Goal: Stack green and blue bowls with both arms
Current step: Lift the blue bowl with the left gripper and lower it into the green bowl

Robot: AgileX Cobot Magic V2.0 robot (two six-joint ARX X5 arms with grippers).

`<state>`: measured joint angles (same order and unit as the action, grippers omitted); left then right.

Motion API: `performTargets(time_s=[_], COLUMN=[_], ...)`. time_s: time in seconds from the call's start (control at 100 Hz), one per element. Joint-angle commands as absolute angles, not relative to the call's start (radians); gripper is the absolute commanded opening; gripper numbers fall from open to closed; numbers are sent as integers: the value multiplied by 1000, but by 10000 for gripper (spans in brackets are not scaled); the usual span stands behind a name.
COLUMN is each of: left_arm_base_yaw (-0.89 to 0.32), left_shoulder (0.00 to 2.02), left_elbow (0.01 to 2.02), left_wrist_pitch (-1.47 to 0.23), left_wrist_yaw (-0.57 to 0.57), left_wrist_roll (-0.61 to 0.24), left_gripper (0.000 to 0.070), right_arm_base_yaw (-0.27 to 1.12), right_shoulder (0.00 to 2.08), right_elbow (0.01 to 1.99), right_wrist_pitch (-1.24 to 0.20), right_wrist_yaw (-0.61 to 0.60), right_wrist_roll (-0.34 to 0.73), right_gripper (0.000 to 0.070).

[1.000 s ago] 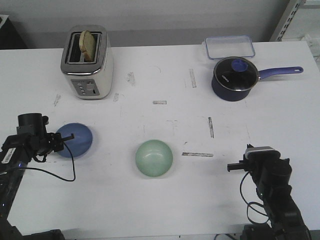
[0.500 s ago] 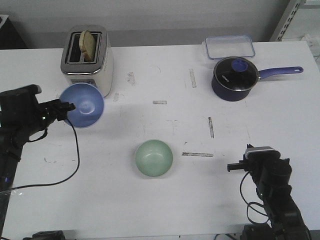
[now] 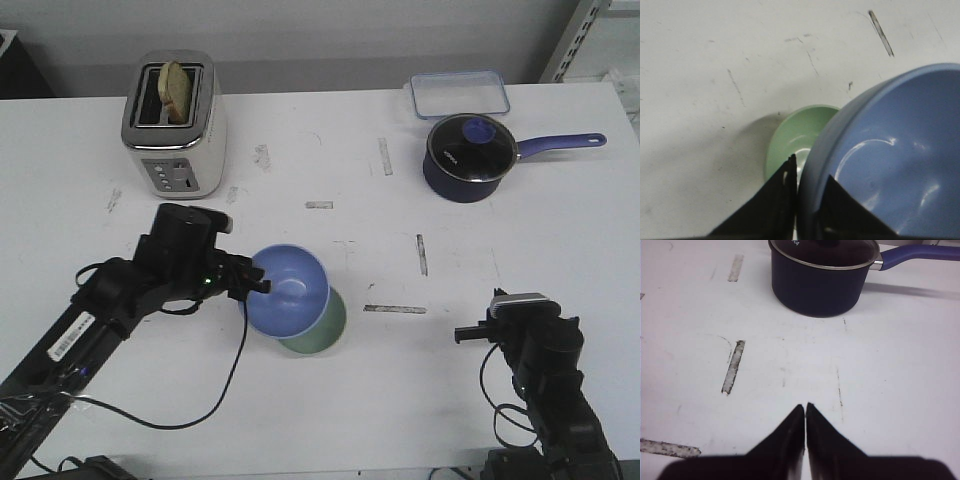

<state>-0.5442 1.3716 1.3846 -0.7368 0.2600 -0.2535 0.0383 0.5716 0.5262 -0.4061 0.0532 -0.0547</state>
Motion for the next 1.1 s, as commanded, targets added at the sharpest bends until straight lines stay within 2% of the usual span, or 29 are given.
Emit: performTargets(time_s=[0.0,0.16,0.41,0.83,0.87,1.01,1.09], left_arm_base_yaw=[-575,-619,-625,-628,-628,-628,-628], left_shoulder=[1417,1499,1597,1618,1618,1618,1617], left_elbow=[1399,1399,1399,1399,1399,1399,1399], left_wrist_pitch=[-733,-731,-727,-710,-710,-709,-709], left_wrist_yaw=[246,194,194,194,194,195,195], left_wrist_roll=[-244,-244,-245,-244,-244,-244,-244], left_gripper=[0,0,0,7,38,270,380], right_arm_base_yaw=[39,39,39,39,39,39,39], right_shoulder=[577,577,577,577,577,577,577], right_elbow=[529,529,529,529,529,529,529], right_wrist_pitch=[-397,-397,-397,-397,-397,-397,-397], right_wrist_yaw=[52,52,52,52,52,52,52], right_wrist_roll=[-56,-56,-56,-56,-56,-56,-56], right_gripper=[0,0,0,0,0,0,0])
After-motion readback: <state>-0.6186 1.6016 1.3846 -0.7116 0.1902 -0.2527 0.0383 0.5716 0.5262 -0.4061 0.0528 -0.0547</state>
